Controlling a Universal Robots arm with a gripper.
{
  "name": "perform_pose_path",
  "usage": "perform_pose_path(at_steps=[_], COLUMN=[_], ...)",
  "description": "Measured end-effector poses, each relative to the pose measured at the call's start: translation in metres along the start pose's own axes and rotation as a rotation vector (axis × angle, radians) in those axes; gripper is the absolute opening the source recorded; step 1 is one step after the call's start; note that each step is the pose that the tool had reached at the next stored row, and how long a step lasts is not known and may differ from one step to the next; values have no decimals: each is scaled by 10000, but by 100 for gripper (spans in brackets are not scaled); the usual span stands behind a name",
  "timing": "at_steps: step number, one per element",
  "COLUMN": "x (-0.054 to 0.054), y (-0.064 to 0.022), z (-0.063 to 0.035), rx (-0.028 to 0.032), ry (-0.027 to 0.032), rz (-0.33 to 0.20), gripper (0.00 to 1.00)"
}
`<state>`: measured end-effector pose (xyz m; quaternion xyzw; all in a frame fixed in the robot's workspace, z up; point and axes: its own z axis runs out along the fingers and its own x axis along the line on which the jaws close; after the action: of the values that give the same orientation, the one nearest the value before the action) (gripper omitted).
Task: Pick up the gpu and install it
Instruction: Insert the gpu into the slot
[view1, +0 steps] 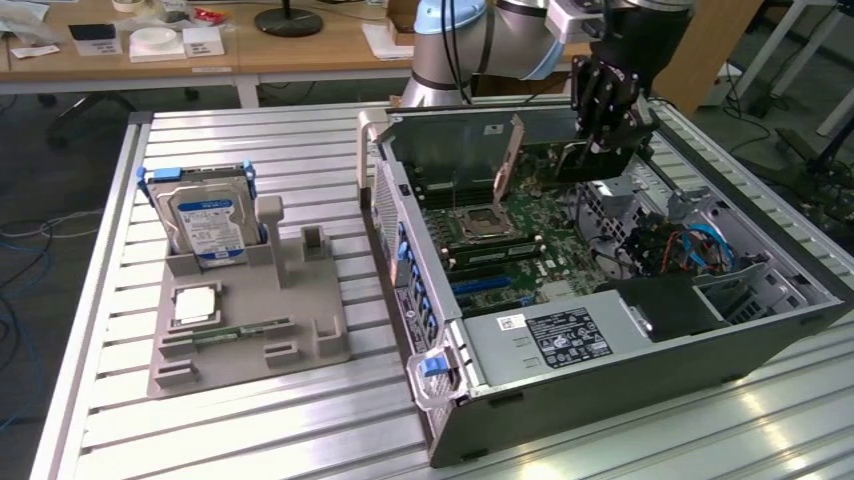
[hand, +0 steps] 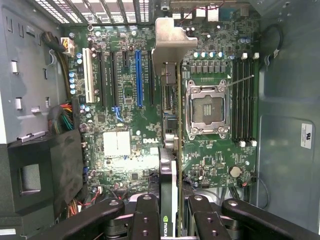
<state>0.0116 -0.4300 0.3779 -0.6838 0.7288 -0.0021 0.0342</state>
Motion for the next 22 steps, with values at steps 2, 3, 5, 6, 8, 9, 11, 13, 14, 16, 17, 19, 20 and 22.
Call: perform_pose_path(at_steps=[2,3,5,6,8,9,11,13,14,16,17,19,20,22], x=[0,0,1,1,1,1,1,1,2,1,2,4,4,5], y=[0,0,1,1,1,1,2,2,2,2,2,6,8,11], z=[1,6,12,17,26,27,27,30,30,31,37,52,60,75], rx=[0,0,0,0,0,0,0,0,0,0,1,4,4,4], ry=[-1,-3,0,-1,-1,1,1,0,1,0,-4,-2,0,0], rz=[0,0,0,0,0,0,0,0,0,0,0,1,1,0], gripper=[27,27,27,27,27,27,27,27,27,27,27,27,27,27])
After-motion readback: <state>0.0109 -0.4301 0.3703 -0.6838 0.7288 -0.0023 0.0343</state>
